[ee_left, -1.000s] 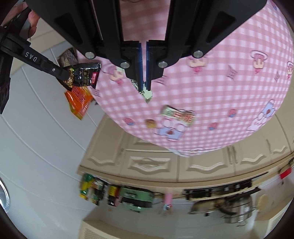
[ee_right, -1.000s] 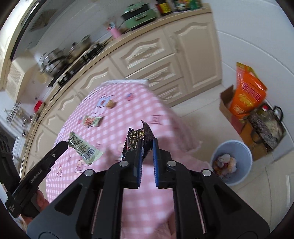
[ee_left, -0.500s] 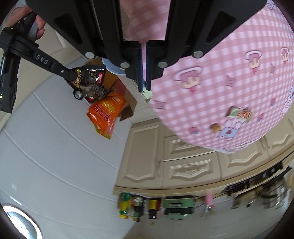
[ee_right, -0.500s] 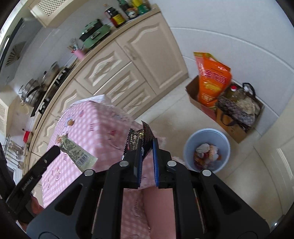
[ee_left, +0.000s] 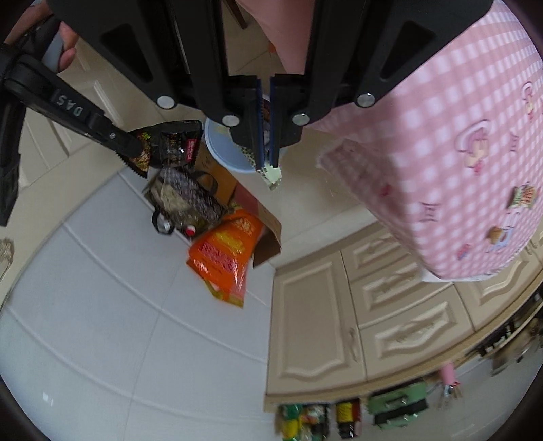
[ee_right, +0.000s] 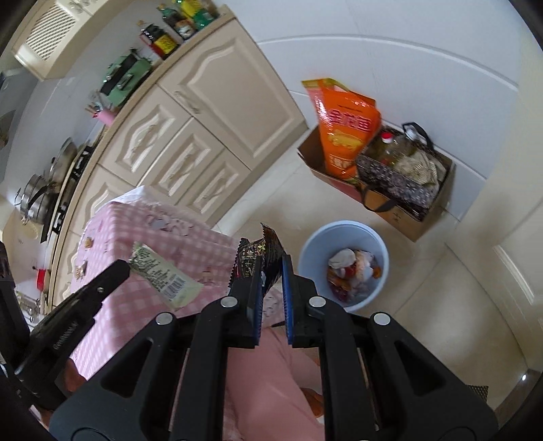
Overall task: Collect trash
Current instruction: 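Open both tools to drop the wrappers into the bin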
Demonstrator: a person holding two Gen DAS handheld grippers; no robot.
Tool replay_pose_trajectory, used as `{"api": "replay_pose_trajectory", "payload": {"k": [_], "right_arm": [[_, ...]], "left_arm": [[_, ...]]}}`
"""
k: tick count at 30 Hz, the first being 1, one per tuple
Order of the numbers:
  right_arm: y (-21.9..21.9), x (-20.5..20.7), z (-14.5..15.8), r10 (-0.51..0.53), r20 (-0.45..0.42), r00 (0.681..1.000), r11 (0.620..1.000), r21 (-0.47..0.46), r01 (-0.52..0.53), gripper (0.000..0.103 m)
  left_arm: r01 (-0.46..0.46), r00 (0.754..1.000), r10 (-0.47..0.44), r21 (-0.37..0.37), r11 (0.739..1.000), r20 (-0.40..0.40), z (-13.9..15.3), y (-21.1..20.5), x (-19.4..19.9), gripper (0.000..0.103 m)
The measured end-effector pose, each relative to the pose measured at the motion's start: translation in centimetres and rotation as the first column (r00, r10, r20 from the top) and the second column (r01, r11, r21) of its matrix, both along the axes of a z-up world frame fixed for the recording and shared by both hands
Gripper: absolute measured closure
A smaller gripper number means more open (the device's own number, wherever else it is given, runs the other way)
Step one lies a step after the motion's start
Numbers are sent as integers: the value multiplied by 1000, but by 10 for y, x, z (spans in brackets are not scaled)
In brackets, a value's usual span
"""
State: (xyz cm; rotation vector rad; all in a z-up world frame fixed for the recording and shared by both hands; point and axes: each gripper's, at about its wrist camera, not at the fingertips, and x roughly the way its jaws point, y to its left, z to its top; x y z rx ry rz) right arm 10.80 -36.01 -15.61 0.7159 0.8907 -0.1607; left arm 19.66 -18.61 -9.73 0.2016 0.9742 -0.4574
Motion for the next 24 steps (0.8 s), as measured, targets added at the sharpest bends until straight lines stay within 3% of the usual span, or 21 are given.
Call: {"api": "replay_pose_trajectory", "payload": {"k": [5,9,10,11,12,18,19,21,22,23,24], "right_arm": [[-19,-3,-15,-27,-35,999,1000,13,28,92],[-31,-2,-28,-43,-67,997,999,27,45,93],[-35,-1,-32,-48,-75,996,998,30,51,93],[-38,0,-34,-52,-83,995,998,32,55,92],[-39,1,-36,-54,-87,995,998,33,57,92],[-41,15,-45,-46,-102,994,998,49,51,92],[-41,19,-46,-43,-102,994,997,59,50,92],[-39,27,-46,-40,-97,994,996,71,47,87],[-39,31,-45,-41,-99,994,996,78,49,69],[-39,33,-45,-42,-100,994,995,86,51,37],[-39,33,-45,-47,-94,994,994,90,55,33]], "left_arm": [[24,997,-21,48,999,-70,-33,-28,9,100],[44,996,-39,72,996,-81,-50,-46,17,97],[71,995,-64,82,994,-81,-56,-52,18,90],[73,994,-64,108,991,-85,-62,-56,21,73],[63,995,-52,125,990,-82,-65,-57,23,67],[12,996,1,156,988,-85,-73,-47,33,58],[-3,996,17,155,988,-83,-72,-43,35,52],[-23,996,35,141,990,-83,-70,-36,37,45],[-30,996,41,130,991,-83,-67,-32,38,44],[-35,996,45,127,991,-81,-66,-28,38,43],[-38,996,49,127,991,-78,-65,-27,38,42]]}}
